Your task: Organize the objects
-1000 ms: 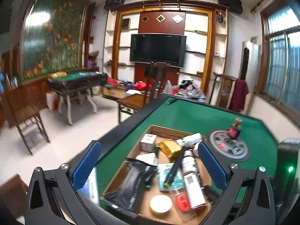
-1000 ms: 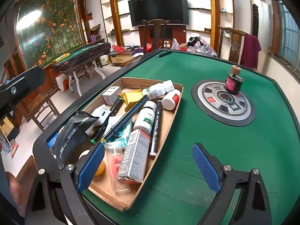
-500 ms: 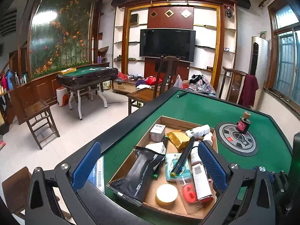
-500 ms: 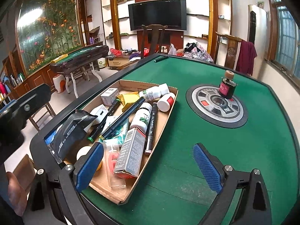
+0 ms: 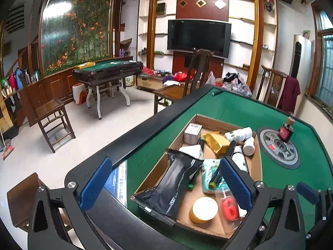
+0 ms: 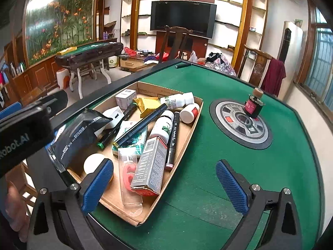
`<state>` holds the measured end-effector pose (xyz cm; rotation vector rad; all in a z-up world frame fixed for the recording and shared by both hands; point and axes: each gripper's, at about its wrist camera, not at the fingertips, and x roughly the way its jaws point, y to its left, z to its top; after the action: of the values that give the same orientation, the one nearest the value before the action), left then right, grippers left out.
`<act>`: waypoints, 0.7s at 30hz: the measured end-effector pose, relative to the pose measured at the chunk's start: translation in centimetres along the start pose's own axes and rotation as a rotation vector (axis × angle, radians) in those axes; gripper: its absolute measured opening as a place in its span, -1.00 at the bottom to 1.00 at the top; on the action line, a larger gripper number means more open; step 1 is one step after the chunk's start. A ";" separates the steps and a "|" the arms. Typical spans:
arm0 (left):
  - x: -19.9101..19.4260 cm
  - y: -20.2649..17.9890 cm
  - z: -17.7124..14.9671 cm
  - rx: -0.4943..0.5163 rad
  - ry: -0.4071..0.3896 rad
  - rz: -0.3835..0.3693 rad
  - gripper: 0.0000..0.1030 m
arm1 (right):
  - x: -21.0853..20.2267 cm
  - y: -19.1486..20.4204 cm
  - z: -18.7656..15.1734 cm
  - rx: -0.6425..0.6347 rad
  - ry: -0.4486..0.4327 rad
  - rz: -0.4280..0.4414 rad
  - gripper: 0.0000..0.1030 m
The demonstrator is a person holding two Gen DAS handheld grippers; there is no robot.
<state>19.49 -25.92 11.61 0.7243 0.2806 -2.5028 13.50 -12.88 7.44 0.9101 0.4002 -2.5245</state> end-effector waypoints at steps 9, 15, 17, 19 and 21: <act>1.4 1.0 -0.7 -0.029 0.062 -0.004 1.00 | 0.1 2.2 -0.4 -0.128 -0.030 -0.152 0.97; 1.7 0.9 -0.9 -0.021 0.075 0.004 1.00 | 0.3 2.7 -0.6 -0.150 -0.017 -0.136 0.98; 1.7 0.9 -1.0 -0.016 0.069 0.003 1.00 | 0.4 2.8 -0.6 -0.155 -0.016 -0.137 0.98; 1.6 0.7 -1.1 -0.011 0.065 -0.005 1.00 | 0.4 2.9 -0.6 -0.157 -0.013 -0.136 0.98; 1.5 0.5 -1.3 0.003 0.060 0.003 1.00 | 0.5 3.0 -0.6 -0.157 -0.010 -0.133 0.98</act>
<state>19.27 -26.51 9.69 0.8016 0.2968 -2.4824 14.95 -15.36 6.29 0.8351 0.6651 -2.5716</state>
